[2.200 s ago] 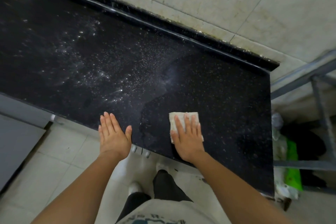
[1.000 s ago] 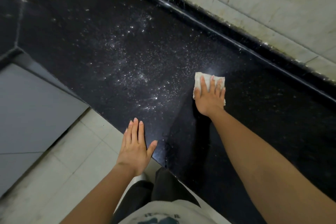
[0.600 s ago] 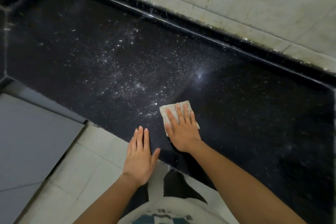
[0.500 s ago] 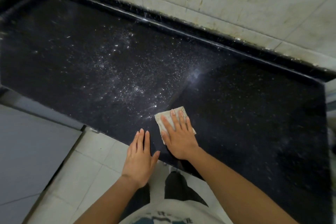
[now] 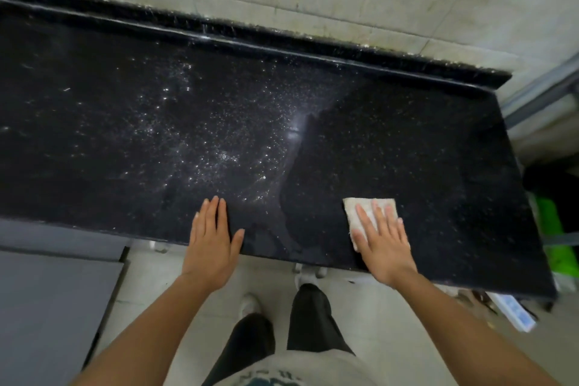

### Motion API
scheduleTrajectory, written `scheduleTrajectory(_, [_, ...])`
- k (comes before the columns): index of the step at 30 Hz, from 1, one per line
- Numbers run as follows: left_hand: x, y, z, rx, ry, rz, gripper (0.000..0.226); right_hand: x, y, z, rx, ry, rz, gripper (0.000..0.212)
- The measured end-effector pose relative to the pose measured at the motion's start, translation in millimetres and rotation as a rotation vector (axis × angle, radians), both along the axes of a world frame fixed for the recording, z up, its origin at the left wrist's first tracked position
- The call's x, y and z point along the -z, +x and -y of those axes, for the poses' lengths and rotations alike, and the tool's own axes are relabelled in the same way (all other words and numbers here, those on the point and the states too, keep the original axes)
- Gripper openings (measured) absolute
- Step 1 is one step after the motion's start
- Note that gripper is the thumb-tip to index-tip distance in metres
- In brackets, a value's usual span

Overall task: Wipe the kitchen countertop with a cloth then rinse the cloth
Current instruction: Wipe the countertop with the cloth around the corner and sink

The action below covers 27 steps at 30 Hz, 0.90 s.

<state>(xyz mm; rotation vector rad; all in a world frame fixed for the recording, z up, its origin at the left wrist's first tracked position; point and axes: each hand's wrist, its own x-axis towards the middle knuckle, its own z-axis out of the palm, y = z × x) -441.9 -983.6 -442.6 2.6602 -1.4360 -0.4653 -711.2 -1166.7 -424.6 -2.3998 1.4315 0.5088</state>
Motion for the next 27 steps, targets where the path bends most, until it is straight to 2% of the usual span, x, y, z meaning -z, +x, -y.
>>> scheduleTrajectory(4, [7.6,14.7,-6.3,0.025,0.032,-0.042,0.084,7.5,14.8,-40.1,0.400,-0.105,0.012,0.057])
scheduleTrajectory(6, [12.0,16.2,-8.1,0.034,0.014,-0.051,0.089,11.2,37.4,-58.6,0.456,-0.100,0.025,0.057])
scheduleTrajectory(16, [15.4,18.4,-10.5,0.042,-0.032,-0.082,0.084,3.9,142.3,-128.2,0.014,0.086,0.155,0.067])
scheduleTrajectory(22, [13.2,18.9,-9.6,0.032,-0.053,-0.125,0.070,2.3,124.7,-118.2,-0.250,0.118,0.130,0.064])
scheduleTrajectory(27, [13.3,19.6,-10.4,0.034,-0.043,-0.130,0.080,3.5,110.2,-95.9,-0.239,0.063,0.080,0.058])
